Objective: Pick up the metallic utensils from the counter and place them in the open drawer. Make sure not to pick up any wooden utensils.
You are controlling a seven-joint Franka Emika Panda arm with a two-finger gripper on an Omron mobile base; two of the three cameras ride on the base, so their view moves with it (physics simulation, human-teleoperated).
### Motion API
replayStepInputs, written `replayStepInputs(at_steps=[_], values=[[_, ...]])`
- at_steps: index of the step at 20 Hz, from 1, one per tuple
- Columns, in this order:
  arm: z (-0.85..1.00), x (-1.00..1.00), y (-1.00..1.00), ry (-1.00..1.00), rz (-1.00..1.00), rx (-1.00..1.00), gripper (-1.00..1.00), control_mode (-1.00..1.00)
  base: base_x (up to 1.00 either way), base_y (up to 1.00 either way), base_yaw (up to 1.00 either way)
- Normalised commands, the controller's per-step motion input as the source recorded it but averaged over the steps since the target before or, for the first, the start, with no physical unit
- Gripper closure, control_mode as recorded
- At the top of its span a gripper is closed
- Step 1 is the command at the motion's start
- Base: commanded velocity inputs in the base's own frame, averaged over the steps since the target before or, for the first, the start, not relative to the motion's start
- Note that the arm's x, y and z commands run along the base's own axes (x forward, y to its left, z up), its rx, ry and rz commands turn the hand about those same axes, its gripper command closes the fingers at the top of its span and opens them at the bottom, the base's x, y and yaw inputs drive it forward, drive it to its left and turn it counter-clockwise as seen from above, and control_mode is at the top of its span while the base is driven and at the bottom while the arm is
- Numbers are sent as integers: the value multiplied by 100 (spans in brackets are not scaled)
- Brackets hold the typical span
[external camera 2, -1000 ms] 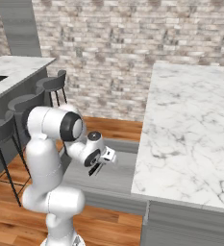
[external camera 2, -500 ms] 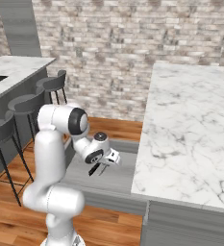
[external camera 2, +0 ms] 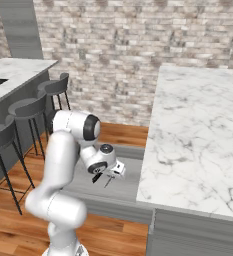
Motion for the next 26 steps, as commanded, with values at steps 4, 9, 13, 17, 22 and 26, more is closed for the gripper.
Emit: replayStepInputs(at_steps=[4, 9, 13, 17, 22, 26], values=[[-40, 4, 0, 0, 0, 0, 100, -100, 0, 0, 0], [-39, 8, 0, 2, 0, 0, 100, -100, 0, 0, 0], [-15, -7, 18, 1, 0, 0, -100, -100, 0, 0, 0], [0, -24, 40, 0, 0, 0, -100, -100, 0, 0, 0], [30, -22, 26, -5, -3, -1, -100, -100, 0, 0, 0], [78, -27, 7, -4, -6, 0, -100, -100, 0, 0, 0]])
